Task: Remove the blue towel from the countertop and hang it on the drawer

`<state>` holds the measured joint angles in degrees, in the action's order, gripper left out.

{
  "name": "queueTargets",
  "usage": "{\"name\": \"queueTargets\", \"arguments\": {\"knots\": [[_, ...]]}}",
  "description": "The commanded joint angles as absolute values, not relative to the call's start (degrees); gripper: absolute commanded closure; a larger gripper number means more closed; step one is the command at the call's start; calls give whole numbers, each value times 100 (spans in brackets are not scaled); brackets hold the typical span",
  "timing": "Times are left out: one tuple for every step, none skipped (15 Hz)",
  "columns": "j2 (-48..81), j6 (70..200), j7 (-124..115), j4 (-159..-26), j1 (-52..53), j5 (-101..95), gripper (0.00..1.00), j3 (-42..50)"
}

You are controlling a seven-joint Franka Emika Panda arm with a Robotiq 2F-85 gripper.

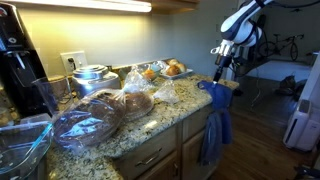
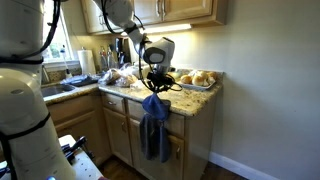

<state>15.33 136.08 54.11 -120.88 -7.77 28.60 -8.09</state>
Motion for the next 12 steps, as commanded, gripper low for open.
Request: {"name": "queueTargets", "arguments": {"knots": [[970, 13480, 5644, -12850, -923, 3368, 91, -724], [870, 13524, 5649, -13019, -918, 3424, 91, -689], [726, 13569, 5677, -13213, -895, 3464, 91, -648], [612, 13599, 5673, -13376, -864, 3467, 91, -593], [462, 13648, 5625, -13558, -824, 3426, 91, -534], [232, 13625, 5575, -13771, -785, 3382, 91, -489], [47, 13555, 5539, -13938, -751, 3308, 91, -441], [-110, 13525, 5466, -14085, -709, 3235, 91, -390], [-277, 13482, 5425, -14238, -672, 3180, 91, -342], [-441, 13454, 5371, -14378, -635, 3131, 91, -299], [-579, 13444, 5320, -14501, -595, 3080, 91, -258], [-682, 13447, 5283, -14600, -555, 3019, 91, -219]]}}
